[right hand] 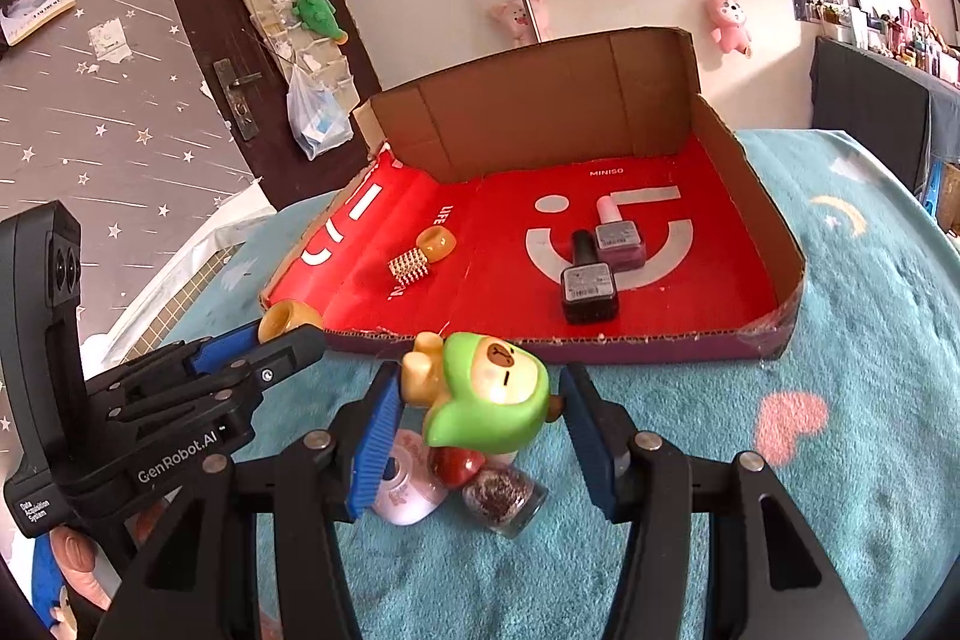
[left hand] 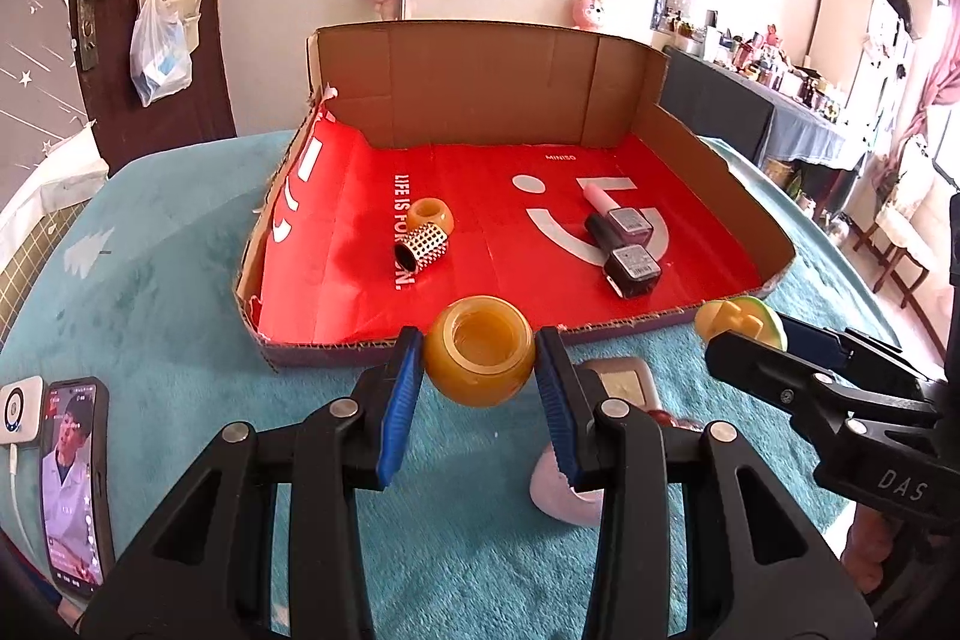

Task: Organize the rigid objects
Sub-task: 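Carry the orange cup with the left tool while the right tool carries the green frog toy into the box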

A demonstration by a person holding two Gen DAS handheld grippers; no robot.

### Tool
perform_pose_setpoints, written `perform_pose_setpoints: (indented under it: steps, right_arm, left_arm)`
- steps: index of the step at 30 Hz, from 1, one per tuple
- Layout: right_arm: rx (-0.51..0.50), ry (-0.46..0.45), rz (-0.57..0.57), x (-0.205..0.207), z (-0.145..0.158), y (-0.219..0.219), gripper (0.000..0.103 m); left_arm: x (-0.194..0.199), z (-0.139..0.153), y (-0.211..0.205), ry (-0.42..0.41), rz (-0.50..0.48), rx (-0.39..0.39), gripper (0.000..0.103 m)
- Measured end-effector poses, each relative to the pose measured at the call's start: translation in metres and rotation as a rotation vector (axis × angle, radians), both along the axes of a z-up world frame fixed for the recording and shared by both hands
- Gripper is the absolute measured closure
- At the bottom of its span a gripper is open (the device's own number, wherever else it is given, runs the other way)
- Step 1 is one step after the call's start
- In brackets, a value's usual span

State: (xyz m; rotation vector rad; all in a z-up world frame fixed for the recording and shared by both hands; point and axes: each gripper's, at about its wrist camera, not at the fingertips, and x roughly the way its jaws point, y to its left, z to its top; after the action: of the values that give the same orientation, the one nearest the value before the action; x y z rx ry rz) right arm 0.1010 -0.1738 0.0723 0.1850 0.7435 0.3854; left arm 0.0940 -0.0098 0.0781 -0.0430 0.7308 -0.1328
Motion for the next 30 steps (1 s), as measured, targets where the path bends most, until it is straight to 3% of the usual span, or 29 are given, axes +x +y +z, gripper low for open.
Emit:
perform_pose_setpoints:
  steps: [16,30]
  right_arm:
    - [-0.017,-0.014,-0.004,0.034,0.007,0.001,0.047]
    - [-0.029,0.056,0.019,0.068,-0.011,0.010,0.047]
  left_arm:
    - [0.033,-0.005,0.011,0.021,0.017,-0.009,0.067]
    - [0.064,-0.026,0.014,0.103,0.007,-0.013,0.067]
